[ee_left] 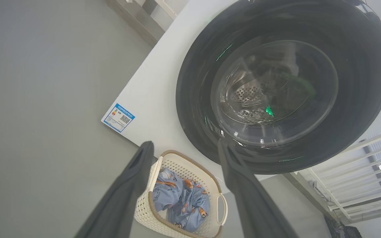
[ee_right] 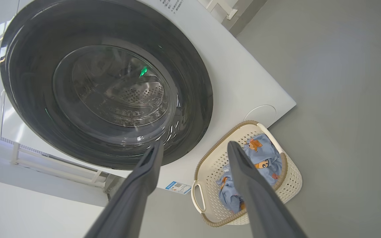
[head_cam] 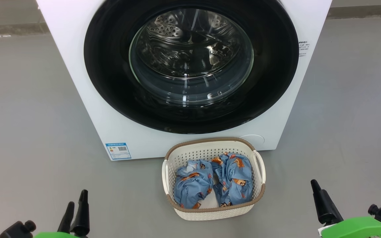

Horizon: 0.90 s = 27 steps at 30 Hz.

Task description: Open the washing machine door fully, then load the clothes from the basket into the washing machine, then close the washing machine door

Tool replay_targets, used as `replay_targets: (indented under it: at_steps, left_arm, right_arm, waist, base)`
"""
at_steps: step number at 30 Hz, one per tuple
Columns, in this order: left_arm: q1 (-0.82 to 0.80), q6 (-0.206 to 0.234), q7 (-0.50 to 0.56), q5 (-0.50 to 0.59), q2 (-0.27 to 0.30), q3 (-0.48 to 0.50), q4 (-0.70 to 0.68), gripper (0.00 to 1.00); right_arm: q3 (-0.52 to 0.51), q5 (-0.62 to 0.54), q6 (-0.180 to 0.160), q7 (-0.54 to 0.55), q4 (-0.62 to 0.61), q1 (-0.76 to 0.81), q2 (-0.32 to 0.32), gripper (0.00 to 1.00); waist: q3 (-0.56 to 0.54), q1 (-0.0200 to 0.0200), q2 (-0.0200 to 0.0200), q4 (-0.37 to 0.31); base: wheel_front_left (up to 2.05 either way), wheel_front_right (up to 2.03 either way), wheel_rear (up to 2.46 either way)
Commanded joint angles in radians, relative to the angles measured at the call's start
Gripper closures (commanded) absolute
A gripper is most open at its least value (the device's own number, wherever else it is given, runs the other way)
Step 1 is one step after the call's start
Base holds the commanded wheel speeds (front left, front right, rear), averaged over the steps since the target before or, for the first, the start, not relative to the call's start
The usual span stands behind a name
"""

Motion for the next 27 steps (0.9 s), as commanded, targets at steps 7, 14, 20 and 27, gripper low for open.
replay_targets:
  at_steps: [7, 14, 20, 27]
  left_arm:
    - [-0.019, -0.003, -0.031, 0.123, 0.026, 0.007, -0.033, 0.00]
    - [-0.016, -0.003, -0.051, 0.216, 0.029, 0.002, -0.037, 0.00]
    - [-0.014, -0.003, -0.066, 0.279, 0.030, -0.002, -0.040, 0.00]
    - [-0.012, -0.003, -0.087, 0.364, 0.033, -0.006, -0.049, 0.00]
  right_arm:
    - [0.036, -0.114, 0.001, -0.035, -0.012, -0.055, -0.025, 0.00]
    - [0.050, -0.194, 0.001, -0.055, -0.002, -0.059, -0.035, 0.00]
    - [0.059, -0.248, 0.001, -0.070, 0.002, -0.062, -0.040, 0.00]
    - [0.067, -0.319, 0.001, -0.090, 0.004, -0.065, -0.044, 0.00]
  waist:
    - [-0.003, -0.0001, 0.0000, 0.002]
    - [-0.007, -0.0001, 0.0000, 0.003]
    - [-0.008, -0.0001, 0.0000, 0.004]
    - [-0.011, -0.0001, 0.0000, 0.005]
  base:
    - [0.00, 0.00, 0.00]
    - [0.00, 0.00, 0.00]
    - [0.00, 0.00, 0.00]
    - [0.00, 0.00, 0.00]
